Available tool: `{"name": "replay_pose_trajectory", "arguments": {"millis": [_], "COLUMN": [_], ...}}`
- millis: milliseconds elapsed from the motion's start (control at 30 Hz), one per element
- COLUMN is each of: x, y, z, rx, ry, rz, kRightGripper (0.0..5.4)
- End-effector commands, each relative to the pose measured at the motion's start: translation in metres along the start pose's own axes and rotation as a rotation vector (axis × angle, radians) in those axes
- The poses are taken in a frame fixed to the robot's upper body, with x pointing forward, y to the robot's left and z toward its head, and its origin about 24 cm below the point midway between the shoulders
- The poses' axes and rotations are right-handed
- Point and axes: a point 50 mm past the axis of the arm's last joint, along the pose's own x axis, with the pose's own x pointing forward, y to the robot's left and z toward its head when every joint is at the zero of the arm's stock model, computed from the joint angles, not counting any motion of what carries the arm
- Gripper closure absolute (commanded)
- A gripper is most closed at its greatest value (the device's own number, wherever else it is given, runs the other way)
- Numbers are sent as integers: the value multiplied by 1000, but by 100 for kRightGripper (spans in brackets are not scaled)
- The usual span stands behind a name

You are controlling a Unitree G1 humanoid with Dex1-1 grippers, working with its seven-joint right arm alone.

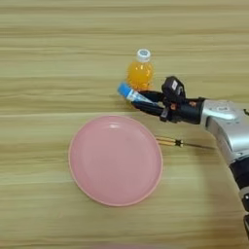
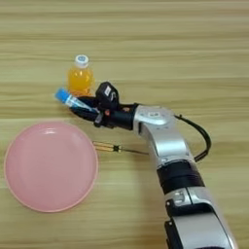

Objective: Move the objects on the table

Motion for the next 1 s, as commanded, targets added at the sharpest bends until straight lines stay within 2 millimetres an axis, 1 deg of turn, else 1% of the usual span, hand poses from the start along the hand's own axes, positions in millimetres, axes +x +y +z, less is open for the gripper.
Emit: {"name": "replay_pose_trajectory", "arguments": {"millis": [33,267,567,1000], "x": [-1,1,2,2], "y": [-18,-20,-21,-16], "z": [31,18,10,-4], "rx": [-121,-96,-82,-57], "ry": [-38,11,39,109], "rz": [-38,-29,-23,25], "kRightGripper": [399,399,399,399]}}
